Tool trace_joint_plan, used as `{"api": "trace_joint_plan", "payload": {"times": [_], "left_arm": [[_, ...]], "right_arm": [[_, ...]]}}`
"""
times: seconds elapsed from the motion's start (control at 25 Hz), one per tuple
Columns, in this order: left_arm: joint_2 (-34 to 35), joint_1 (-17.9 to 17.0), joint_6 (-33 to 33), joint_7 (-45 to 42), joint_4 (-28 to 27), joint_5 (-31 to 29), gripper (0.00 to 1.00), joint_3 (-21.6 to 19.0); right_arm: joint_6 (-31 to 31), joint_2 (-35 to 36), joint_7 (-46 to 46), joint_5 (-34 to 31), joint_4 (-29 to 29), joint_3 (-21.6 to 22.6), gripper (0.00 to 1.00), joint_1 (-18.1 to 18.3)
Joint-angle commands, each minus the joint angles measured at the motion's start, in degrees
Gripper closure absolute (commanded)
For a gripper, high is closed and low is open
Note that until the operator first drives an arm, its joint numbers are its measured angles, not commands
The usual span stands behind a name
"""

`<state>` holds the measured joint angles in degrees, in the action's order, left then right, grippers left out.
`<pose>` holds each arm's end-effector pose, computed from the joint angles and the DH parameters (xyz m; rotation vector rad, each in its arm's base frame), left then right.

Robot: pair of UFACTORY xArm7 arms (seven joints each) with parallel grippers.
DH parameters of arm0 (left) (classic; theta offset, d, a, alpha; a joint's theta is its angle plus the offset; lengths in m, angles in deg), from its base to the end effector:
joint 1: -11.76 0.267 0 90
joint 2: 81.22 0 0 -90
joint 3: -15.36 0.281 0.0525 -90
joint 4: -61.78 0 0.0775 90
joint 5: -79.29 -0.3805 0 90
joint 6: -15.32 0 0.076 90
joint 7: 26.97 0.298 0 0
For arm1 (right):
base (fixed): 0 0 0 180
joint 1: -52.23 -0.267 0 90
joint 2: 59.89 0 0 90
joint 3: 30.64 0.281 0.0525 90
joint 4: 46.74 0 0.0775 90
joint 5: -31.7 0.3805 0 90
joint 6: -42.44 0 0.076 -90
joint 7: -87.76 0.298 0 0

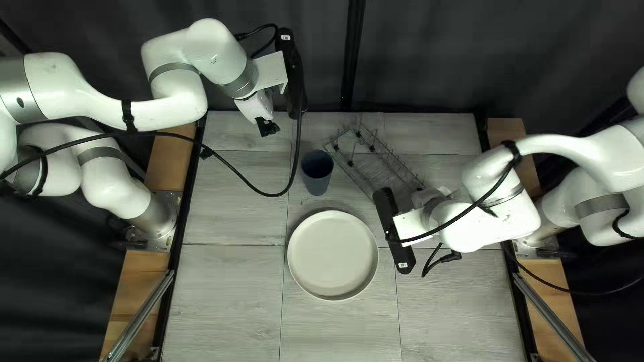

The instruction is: Pick up and place plate onto table. Place down one fork to the left of the plate. Place spoon and knife to the right of the plate. Place cup above the knife and spoon

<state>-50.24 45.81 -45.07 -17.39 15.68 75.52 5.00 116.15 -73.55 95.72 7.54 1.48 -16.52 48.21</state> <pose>0.3982 0.2037 0.2604 -2.8730 -0.3376 -0.3269 0.3971 0.0066 0.1585 2.6177 0.4351 -0.1491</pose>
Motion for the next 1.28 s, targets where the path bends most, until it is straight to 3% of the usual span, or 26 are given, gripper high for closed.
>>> {"api": "trace_joint_plan", "payload": {"times": [0.04, 0.28, 0.48, 0.68, 0.84, 1.04, 1.28], "left_arm": [[0.0, 0.0, 0.0, 0.0, 0.0, 0.0, 0.0, 0.0], [0.0, 0.0, 0.0, 0.0, 0.0, 0.0, 0.0, 0.0], [0.0, 0.0, 0.0, 0.0, 0.0, 0.0, 0.0, 0.0], [0.0, 0.0, 0.0, 0.0, 0.0, 0.0, 0.0, 0.0], [0.0, 0.0, 0.0, 0.0, 0.0, 0.0, 0.0, 0.0], [0.0, 0.0, 0.0, 0.0, 0.0, 0.0, 0.0, 0.0], [0.0, 0.0, 0.0, 0.0, 0.0, 0.0, 0.0, 0.0]], "right_arm": [[5.0, -5.8, -1.0, -0.4, -0.1, 0.2, 1.0, -0.2], [12.3, -9.3, 0.3, -1.7, 1.6, 1.5, 1.0, 0.2], [20.6, -9.9, 2.9, -2.8, 7.1, 4.3, 1.0, 0.8], [30.8, -7.7, 7.5, -2.4, 16.2, 9.1, 1.0, 1.1], [37.0, -1.5, 15.6, 0.6, 24.8, 14.9, 1.0, 0.4], [40.1, 8.3, 26.3, 3.5, 33.1, 21.1, 1.0, -2.1], [35.0, 13.6, 30.2, 8.2, 34.6, 22.7, 1.0, -3.7]]}}
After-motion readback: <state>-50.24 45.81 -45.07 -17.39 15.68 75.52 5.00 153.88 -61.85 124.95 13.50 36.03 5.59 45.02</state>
